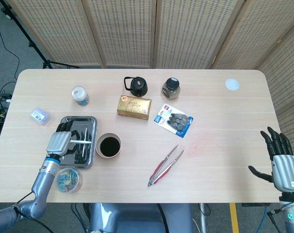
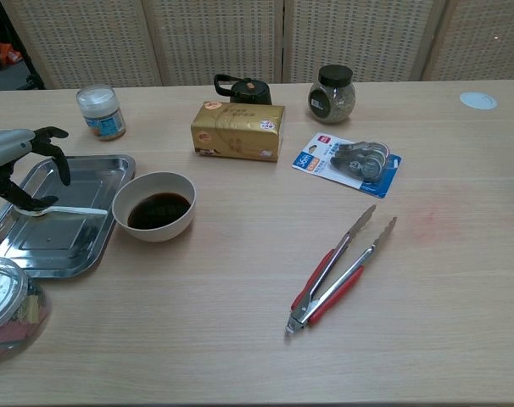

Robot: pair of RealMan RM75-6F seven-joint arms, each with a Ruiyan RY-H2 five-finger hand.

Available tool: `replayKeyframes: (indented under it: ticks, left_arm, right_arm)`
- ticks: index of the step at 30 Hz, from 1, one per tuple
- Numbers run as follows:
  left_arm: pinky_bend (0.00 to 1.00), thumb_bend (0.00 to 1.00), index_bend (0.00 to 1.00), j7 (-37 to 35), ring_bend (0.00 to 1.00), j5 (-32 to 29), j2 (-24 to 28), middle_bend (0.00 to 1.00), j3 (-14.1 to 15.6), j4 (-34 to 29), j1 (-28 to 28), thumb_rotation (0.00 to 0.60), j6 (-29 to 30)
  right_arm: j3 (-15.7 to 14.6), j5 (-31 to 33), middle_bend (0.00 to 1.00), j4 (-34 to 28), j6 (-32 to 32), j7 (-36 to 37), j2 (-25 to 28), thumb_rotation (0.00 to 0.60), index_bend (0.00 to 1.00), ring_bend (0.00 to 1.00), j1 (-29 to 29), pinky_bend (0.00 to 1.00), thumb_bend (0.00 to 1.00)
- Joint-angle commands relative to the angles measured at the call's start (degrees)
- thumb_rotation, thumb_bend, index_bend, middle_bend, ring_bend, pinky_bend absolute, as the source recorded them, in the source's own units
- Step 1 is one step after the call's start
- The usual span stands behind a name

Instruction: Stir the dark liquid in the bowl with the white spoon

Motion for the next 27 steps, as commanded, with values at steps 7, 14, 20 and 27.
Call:
replayKeyframes:
  ticks: [7, 14, 20, 27]
  left_arm:
    - [0.00, 0.39, 0.51, 2.5, 0.00, -4.4, -3.3, 0.00, -1.0, 3.5, -2.5, 0.600, -1.4]
    - [0.00, 0.39, 0.51, 3.2, 0.00, -6.2, -4.8, 0.00, -0.8, 5.5, -3.5, 0.600, -2.1]
    - [0.00, 0.39, 0.51, 3.0, 0.00, -6.3, -5.8, 0.00, -0.7, 6.7, -4.0, 0.600, -2.2]
    - [0.00, 0.39, 0.51, 0.7, 0.00, -5.2, -8.3, 0.00, -0.5, 10.2, -4.9, 0.600, -3.1]
  right_arm:
    - [0.3, 0.5, 0.00, -0.1, -0.2, 1.5, 0.5, 0.600, 0.00, 0.00, 0.0, 0.00, 0.00]
    - [0.3, 0.7, 0.00, 0.0, -0.3, 2.0, 0.7, 0.600, 0.00, 0.00, 0.0, 0.00, 0.00]
    - [0.4, 0.9, 0.00, -0.1, -0.5, 2.4, 0.7, 0.600, 0.00, 0.00, 0.1, 0.00, 0.00]
    - [0.4, 1.5, 0.00, 0.0, -1.2, 3.1, 0.9, 0.600, 0.00, 0.00, 0.2, 0.00, 0.00]
